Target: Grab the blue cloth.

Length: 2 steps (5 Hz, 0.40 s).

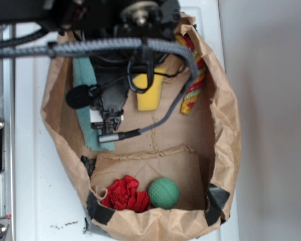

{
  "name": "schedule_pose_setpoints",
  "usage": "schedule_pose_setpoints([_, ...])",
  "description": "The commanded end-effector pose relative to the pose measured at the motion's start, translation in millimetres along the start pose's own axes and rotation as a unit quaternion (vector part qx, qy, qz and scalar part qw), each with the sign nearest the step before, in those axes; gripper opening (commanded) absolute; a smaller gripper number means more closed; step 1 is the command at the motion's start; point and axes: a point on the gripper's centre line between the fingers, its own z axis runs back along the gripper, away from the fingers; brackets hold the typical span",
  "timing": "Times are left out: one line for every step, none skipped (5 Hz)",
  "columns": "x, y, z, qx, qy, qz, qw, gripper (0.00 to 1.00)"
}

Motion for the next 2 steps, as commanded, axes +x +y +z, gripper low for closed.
schedule_pose_setpoints([0.8, 1.1, 5.9, 0.0, -0.011, -0.002, 1.0, 1.0])
schedule_pose_setpoints([-36.3, 14.0, -26.3, -0.029, -0.026, -0.109, 0.993, 1.0])
